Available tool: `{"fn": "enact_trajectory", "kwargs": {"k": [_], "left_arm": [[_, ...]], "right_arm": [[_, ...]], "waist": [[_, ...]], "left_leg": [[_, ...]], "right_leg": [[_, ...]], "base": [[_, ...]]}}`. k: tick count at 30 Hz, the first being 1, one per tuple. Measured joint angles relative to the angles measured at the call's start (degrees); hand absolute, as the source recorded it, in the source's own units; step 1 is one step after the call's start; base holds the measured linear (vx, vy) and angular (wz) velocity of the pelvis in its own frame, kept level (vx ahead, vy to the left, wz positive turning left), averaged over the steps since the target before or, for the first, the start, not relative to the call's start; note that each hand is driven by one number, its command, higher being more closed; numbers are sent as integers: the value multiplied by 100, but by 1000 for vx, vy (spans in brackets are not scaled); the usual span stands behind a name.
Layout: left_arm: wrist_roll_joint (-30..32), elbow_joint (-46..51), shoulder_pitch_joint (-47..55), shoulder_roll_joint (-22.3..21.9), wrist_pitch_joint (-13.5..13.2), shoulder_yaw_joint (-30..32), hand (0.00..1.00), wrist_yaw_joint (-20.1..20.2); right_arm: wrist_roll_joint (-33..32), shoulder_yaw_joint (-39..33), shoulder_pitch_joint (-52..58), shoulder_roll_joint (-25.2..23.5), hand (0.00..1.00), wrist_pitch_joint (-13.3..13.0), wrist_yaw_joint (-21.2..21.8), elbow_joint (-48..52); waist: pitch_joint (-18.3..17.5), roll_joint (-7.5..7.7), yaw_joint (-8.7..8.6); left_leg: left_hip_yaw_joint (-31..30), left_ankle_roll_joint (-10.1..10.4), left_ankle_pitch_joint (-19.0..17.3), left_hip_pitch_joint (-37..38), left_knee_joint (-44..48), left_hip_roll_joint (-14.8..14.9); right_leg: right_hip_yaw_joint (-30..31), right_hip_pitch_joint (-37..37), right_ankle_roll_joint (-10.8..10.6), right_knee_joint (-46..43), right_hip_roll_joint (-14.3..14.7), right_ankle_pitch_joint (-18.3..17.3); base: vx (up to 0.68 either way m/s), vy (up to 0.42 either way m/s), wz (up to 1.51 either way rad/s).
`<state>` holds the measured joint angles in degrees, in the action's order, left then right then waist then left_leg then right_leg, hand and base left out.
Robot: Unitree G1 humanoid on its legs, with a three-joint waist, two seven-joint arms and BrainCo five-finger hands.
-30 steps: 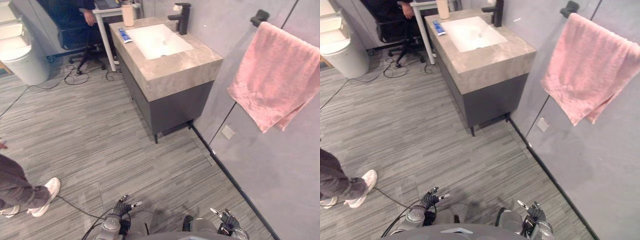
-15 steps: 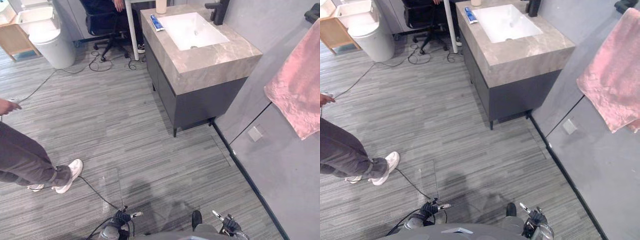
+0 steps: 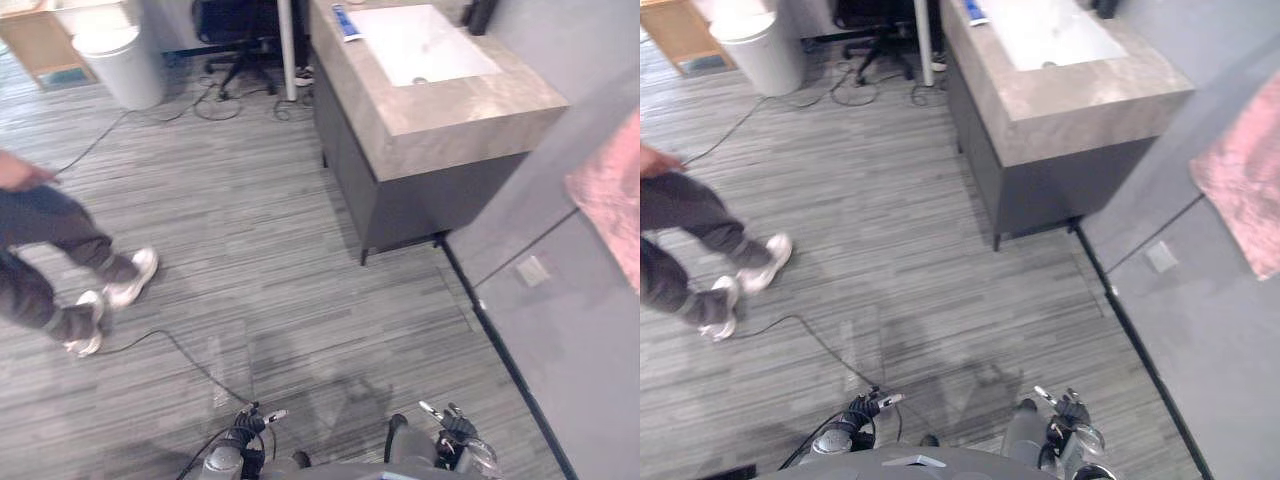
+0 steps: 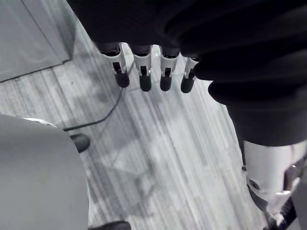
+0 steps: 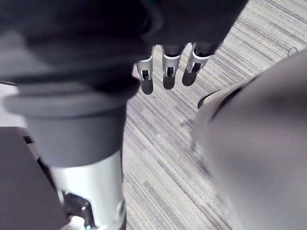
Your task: Organize washtable
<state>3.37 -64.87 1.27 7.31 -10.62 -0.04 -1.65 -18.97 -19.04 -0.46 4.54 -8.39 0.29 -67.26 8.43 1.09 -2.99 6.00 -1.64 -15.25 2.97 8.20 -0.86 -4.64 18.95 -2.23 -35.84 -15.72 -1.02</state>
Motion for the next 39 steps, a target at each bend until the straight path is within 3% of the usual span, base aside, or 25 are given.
{"fn": "enact_trajectory", "kwargs": {"k": [1, 3, 6, 7, 8, 10, 11, 12, 14, 15, 16, 18, 19, 21, 23, 25, 26, 27, 29, 30, 31, 32, 35, 37, 39], "left_arm": [[-81, 27, -81, 20, -7, 84, 0, -10], [-79, 2, -67, 91, -4, 166, 0, -10], [-210, -19, -198, 59, 6, 381, 0, -4], [-242, 31, -492, -113, -10, 404, 0, 43], [-233, 37, -583, -209, -64, 366, 0, 115], [-210, 120, -631, -263, -90, 329, 0, 163], [-209, 238, -614, -351, -92, 335, 0, 168], [-209, 282, -573, -435, -95, 318, 0, 167], [-211, 526, -347, -723, -95, 653, 0, 136], [-222, 600, -319, -818, -90, 747, 0, 113], [-230, 600, -320, -848, -77, 743, 0, 98], [-239, 729, -280, -752, -97, 685, 0, 94], [-238, 784, -292, -703, -123, 676, 0, 95], [-301, 869, -252, -595, -203, 666, 0, 27], [-521, 847, -145, -438, -219, 618, 0, -17], [-765, 567, 13, -478, -240, 623, 0, -27], [-862, 508, 21, -443, -260, 625, 0, -29], [-875, 454, 37, -428, -259, 634, 0, -27], [-880, 382, 37, -223, -246, 689, 0, -24], [-882, 355, 36, -212, -243, 692, 0, -22], [-871, 254, 29, -173, -206, 689, 0, -20], [-868, 180, 22, -208, -144, 680, 0, -21], [-845, 85, 90, -175, -76, 370, 0, 5], [-839, 60, 87, -158, -82, 194, 0, 8], [-846, -5, -62, -165, -86, 184, 0, 9]], "right_arm": [[-187, -147, 61, -3, 0, -16, 17, -36], [-258, -146, 120, -20, 0, -1, 38, -43], [-261, -377, 89, -85, 0, -26, 102, -66], [-252, -669, 229, -130, 0, -20, 96, -83], [-250, -840, 238, -163, 0, -24, 102, -80], [-261, -1022, 133, -280, 0, -40, 113, -71], [-255, -993, 182, -268, 0, -97, 151, 15], [-256, -958, 214, -254, 0, -96, 151, 46], [-252, -689, 417, -186, 0, -97, 134, 471], [-256, -563, 372, -115, 0, -109, 132, 559], [-250, -457, 241, -42, 0, -116, 127, 638], [-243, -342, -75, -99, 0, -114, 74, 628], [-239, -338, -106, -104, 0, -128, 75, 628], [-239, -294, -295, -9, 0, -147, 8, 626], [-239, -107, -394, 66, 0, -192, -26, 627], [-239, -104, -245, 187, 0, -254, -33, 603], [-238, -117, -82, 192, 0, -246, -30, 460], [-238, -114, -37, 139, 0, -227, -19, 367], [-222, -152, 71, 25, 0, -210, 14, 128], [-222, -196, 70, 14, 0, -209, 19, 108], [-222, -399, 57, -48, 0, -210, 75, 76], [-215, -421, 45, -57, 0, -209, 116, 29], [-179, -346, 128, -49, 0, -200, 224, 45], [-180, -326, 210, -44, 0, -192, 225, 47], [-181, -301, 179, -40, 0, -190, 223, 48]], "waist": [[107, 60, 32], [118, 66, 44], [219, 26, 4], [325, -19, -414], [339, -135, -399], [360, -141, -361], [363, -154, -369], [330, -199, -409], [169, -357, -255], [180, -451, -144], [221, -537, -105], [370, -246, 103], [379, -185, 178], [379, -113, 318], [332, -117, 394], [146, -441, 432], [2, -414, 510], [-114, -252, 516], [-430, 289, 439], [-438, 325, 416], [-412, 397, 334], [-397, 388, 290], [-206, 103, 241], [-188, -61, 209], [-141, -123, 108]], "left_leg": [[-169, -156, -126, 132, 194, -98], [-260, -272, -293, 196, 285, -86], [-354, -334, -445, 422, 73, -15], [-1032, -329, -529, 1018, -545, 91], [-1144, -157, -429, 1059, -452, 201], [-1158, 310, -144, 1062, -133, 218], [-1220, 688, 394, 1090, 245, 206], [-1301, 840, 525, 984, 671, 191], [-1432, 1863, 1614, -327, 3835, 49], [-1329, 1877, 1697, -770, 4748, 135], [-1155, 1744, 1609, -1346, 5707, 244], [-560, 817, 994, -2300, 6299, 393], [-429, 626, 831, -2480, 6136, 413], [-316, 510, 588, -3077, 4942, 424], [-365, 622, 693, -3138, 2588, 372], [-747, 576, 1303, -2992, 271, 460], [-717, 488, 2004, -3002, 629, 311], [-616, 452, 2053, -3007, 715, 175], [-290, -25, 1684, -2992, 1146, -383], [-280, -90, 1579, -2939, 1217, -463], [-265, -249, 1318, -2527, 1141, -691], [-264, -330, 1233, -2186, 973, -746], [-321, -356, 1205, -720, 230, -741], [-329, -429, 1130, -62, -233, -611], [-367, -428, 1000, 228, -442, -467]], "right_leg": [[427, 441, 207, -1073, 38, -186], [509, 724, 131, -1483, 402, -617], [126, 1125, -25, -567, 1240, -803], [-137, 999, 158, 1649, 1783, 437], [-123, 1103, 519, 1204, 1860, 104], [-245, 1119, 819, 566, 1730, -232], [-284, 1094, 909, -129, 1619, -357], [-305, 976, 669, -117, 1698, -543], [-72, -108, 631, 838, 1745, -1265], [-59, -234, 706, 875, 1821, -1332], [-56, -487, 802, 932, 1863, -1444], [244, -1505, 823, 1473, 1679, -1497], [283, -1746, 814, 1648, 1583, -1492], [520, -2393, 814, 2092, 1363, -1495], [678, -2759, 621, 2336, 1148, -1602], [921, -3197, 412, 2449, 1227, -1732], [1105, -3425, 441, 2356, 1143, -1754], [1175, -3371, 441, 2185, 981, -1723], [1445, -2881, 237, 976, 489, -1190], [1471, -2808, 219, 687, 464, -984], [1669, -2446, -167, -395, 477, 36], [1832, -2085, -476, -1316, 530, 295], [1271, -1151, -126, -2757, 571, -622], [974, -686, 12, -2314, 712, -1199], [842, -262, -81, -758, 960, -1480]], "base": [[-106, 147, 67], [-163, 13, 37], [-210, -181, 49], [137, -360, 145], [443, -415, 148], [591, -234, 51], [391, -192, 67], [390, -196, 100], [173, -72, 38], [6, 31, -29], [-116, 65, -22], [-200, 71, -20], [-226, 48, -30], [-346, 94, -47], [-281, 144, -71], [463, 216, -44], [724, 213, -12], [792, 167, 5], [727, 79, 19], [610, 68, 27], [434, 58, 19], [505, 47, 4], [490, 27, -29], [445, -11, -26], [301, -59, 12]]}}
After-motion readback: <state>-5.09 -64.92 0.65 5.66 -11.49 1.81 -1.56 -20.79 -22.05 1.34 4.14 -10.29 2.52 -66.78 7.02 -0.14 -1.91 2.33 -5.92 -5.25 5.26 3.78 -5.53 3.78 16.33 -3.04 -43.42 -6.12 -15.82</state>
